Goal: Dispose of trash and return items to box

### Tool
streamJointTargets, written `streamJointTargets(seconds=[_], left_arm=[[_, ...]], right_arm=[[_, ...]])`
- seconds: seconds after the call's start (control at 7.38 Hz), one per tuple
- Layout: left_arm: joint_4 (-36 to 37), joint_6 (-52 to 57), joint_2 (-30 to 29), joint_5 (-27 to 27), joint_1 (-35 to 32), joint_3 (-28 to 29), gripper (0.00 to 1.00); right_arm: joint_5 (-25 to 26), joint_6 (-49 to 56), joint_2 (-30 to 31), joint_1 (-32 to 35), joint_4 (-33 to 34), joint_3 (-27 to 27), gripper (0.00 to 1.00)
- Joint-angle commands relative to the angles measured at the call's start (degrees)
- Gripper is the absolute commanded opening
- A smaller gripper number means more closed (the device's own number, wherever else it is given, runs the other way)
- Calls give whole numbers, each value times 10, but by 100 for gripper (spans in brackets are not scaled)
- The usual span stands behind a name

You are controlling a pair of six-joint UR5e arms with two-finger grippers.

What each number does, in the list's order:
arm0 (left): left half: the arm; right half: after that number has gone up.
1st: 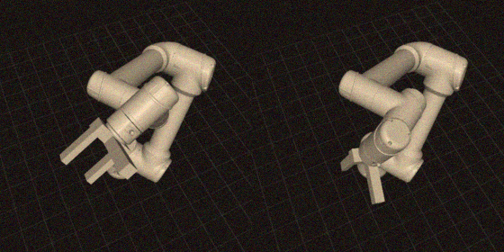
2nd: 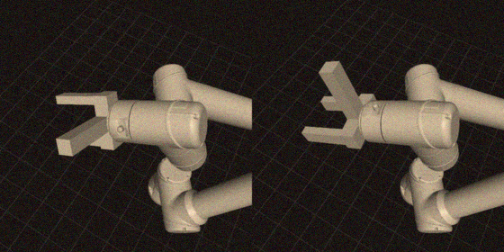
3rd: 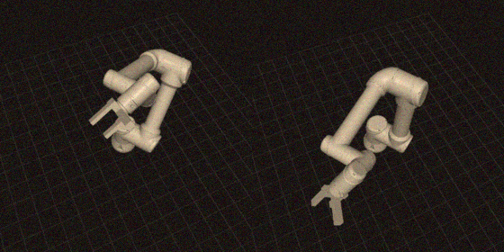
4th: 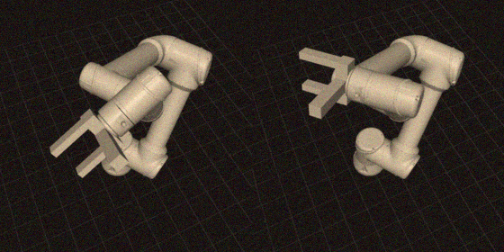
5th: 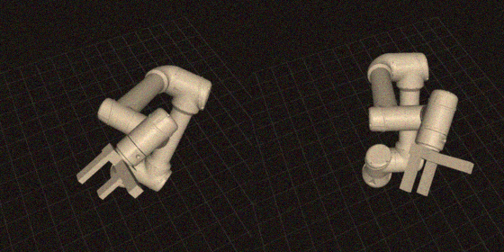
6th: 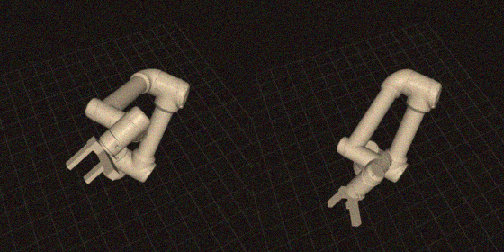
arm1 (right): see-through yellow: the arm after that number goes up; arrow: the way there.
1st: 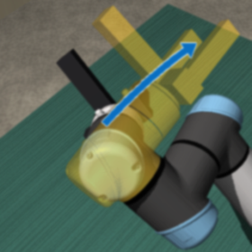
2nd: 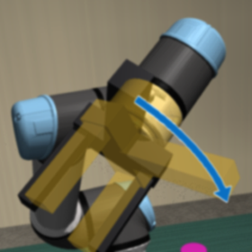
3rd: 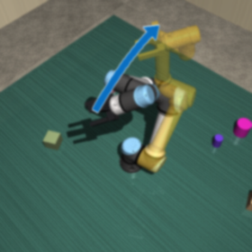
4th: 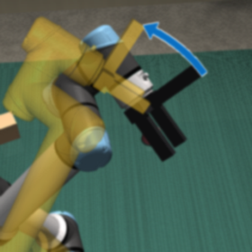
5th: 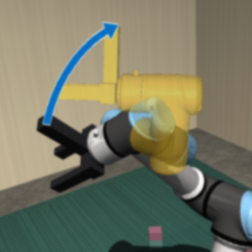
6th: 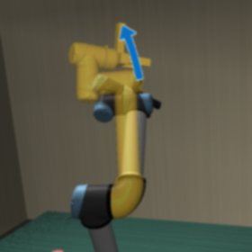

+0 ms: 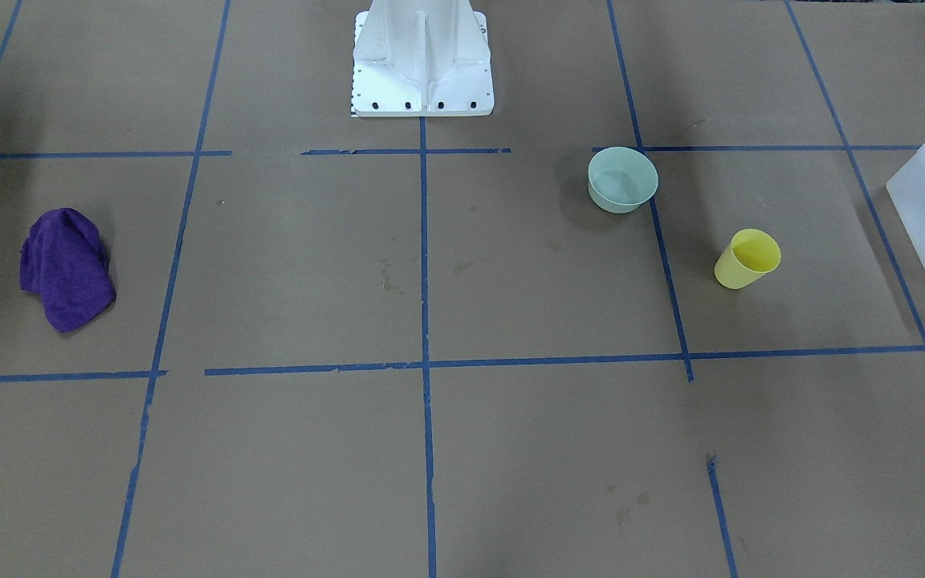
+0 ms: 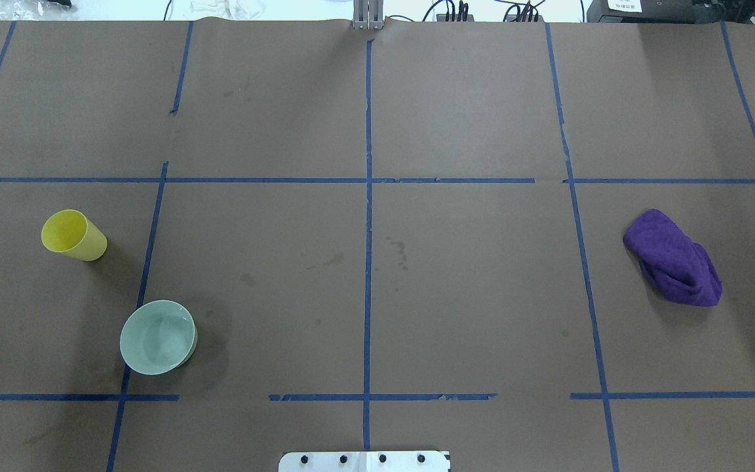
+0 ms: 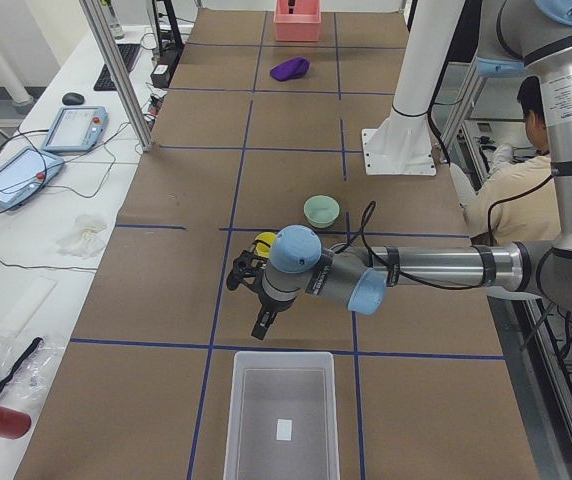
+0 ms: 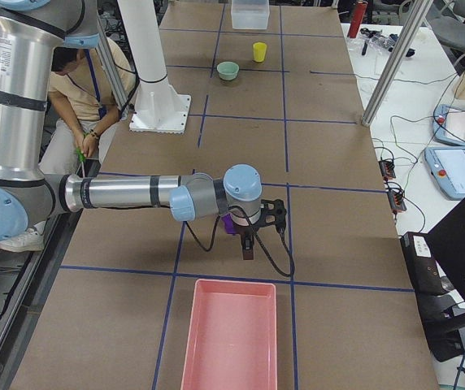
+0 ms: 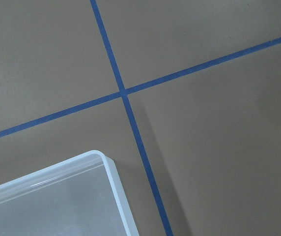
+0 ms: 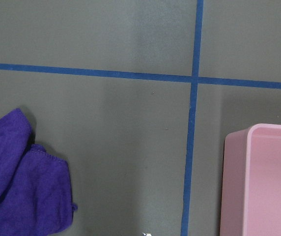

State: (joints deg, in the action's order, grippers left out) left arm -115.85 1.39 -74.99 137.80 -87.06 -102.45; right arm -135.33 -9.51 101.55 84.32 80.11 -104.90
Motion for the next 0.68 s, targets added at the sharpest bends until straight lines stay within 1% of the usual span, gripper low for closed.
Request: streamJointTargets(seconds=[0.0, 0.14, 0.27, 0.41, 0.54], left_arm=[[-63, -148, -2, 15, 63, -5, 100], [-129, -260, -3, -9, 118, -8, 100], [-145, -321, -4, -38, 170, -24, 100], [-144, -382, -14, -74, 212, -34, 100], [-141, -440, -36, -74, 220, -26, 100]], right_arm=[[-4, -2, 0, 0, 0, 0, 100], [-4, 2, 0, -1, -1, 0, 100], [-4, 2, 0, -2, -1, 0, 100], [-5, 1, -2, -2, -1, -3, 100], [-5, 1, -4, -6, -1, -3, 100]])
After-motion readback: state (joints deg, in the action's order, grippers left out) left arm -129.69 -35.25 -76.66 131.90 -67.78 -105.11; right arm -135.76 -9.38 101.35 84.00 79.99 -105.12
